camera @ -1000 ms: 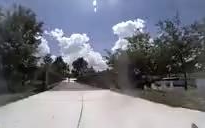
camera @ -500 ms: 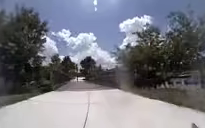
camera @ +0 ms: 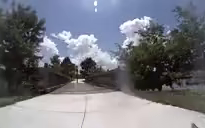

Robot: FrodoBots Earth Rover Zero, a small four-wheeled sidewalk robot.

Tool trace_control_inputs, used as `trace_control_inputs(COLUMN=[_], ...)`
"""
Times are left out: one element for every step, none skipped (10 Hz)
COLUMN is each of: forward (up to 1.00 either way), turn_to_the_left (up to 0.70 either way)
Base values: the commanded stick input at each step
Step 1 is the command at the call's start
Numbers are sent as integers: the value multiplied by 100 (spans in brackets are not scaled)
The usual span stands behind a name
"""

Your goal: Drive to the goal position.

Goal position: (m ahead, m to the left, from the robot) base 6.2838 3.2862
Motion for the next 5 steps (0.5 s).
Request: trace_control_inputs(forward=[85,85,85,85,85], turn_to_the_left=[32,20,0,0,0])
